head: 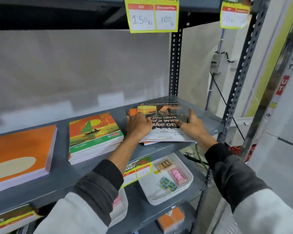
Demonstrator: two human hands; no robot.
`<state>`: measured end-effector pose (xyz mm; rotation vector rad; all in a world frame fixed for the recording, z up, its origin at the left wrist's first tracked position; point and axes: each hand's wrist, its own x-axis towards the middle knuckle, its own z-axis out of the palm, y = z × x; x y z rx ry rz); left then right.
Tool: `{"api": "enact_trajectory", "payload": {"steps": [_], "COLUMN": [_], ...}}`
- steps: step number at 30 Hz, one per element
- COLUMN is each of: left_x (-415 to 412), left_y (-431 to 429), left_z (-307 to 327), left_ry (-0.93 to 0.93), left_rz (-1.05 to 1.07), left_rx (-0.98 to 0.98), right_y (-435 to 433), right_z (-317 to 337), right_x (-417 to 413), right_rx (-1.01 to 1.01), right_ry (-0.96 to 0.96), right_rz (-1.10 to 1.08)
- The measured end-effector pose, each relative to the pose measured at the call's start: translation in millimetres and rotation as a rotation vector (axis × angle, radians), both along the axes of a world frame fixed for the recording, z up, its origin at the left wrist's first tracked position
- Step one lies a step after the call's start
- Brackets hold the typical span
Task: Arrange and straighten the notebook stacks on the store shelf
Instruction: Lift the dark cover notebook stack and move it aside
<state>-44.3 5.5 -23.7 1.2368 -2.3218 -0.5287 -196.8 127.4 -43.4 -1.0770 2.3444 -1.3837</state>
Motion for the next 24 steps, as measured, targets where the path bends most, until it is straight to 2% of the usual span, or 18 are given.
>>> {"api": "enact_trajectory", "payload": {"steps": [2, 6, 11, 17, 24], "left_x": [0.5, 5.6, 18.4, 73.1, 172.5], "left_y": [2.6, 7.2, 14.0, 16.5, -0.2], "left_z": [2.0, 8.9, 31.2, 58.3, 67.4], "left_ry": [0.137, 0.558, 0.889, 1.078, 1.167], "left_rz": [0.04, 0.061, -0.087, -0.208, -0.131], "left_rx": [0.134, 0.413, 0.55, 0.509, 0.342], "right_y": [2.1, 6.1, 17.7, 21.2, -26.5], "right_z": [-2.4, -4.0, 5.1, 33.2, 55.7], "right_x": [1.4, 3.4, 1.6, 22.0, 103.6], "right_rx": [-0.055, -0.161, -0.353, -0.565, -0.633], "right_ry": [-0.049, -0.136, -0.238, -0.344, -0.375], "right_rz": [0.008, 0.012, 0.025, 0.119, 0.305]}}
